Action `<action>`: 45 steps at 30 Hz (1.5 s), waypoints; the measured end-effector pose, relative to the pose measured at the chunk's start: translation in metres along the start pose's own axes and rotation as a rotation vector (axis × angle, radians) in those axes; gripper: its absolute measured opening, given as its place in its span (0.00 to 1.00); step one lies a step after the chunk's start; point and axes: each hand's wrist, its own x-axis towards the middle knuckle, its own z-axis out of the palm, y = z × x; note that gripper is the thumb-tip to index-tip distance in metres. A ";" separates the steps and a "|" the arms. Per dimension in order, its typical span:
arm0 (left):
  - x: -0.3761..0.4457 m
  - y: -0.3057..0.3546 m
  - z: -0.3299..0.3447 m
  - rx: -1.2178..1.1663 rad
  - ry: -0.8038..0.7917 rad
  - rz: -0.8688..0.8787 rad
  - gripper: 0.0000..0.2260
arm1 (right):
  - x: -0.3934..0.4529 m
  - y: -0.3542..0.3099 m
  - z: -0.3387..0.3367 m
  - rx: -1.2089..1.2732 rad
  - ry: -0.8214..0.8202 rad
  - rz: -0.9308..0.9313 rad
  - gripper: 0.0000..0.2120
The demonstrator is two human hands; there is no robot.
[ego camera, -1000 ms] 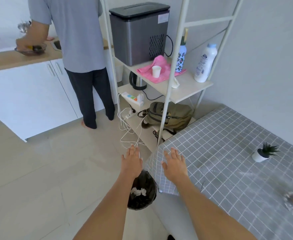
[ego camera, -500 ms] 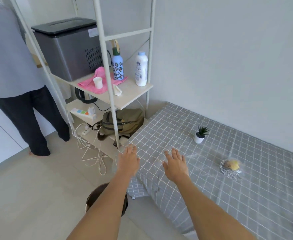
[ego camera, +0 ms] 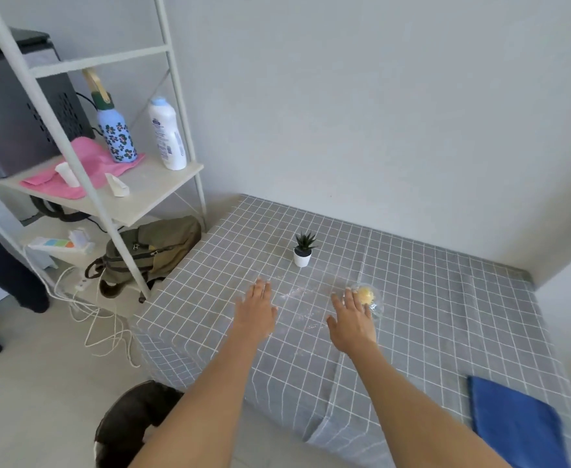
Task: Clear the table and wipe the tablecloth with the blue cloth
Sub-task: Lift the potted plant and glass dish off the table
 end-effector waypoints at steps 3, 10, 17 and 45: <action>0.011 0.021 0.006 0.001 -0.014 0.032 0.28 | 0.004 0.027 -0.001 0.021 -0.008 0.054 0.28; 0.055 0.039 0.023 0.025 -0.060 0.083 0.28 | 0.025 0.067 0.007 0.066 -0.017 0.155 0.30; 0.111 0.031 0.033 0.018 -0.075 0.098 0.29 | 0.059 0.077 0.023 0.151 0.004 0.239 0.38; 0.230 0.042 0.088 -0.828 0.343 -0.064 0.35 | 0.091 0.084 0.101 0.617 0.414 0.323 0.50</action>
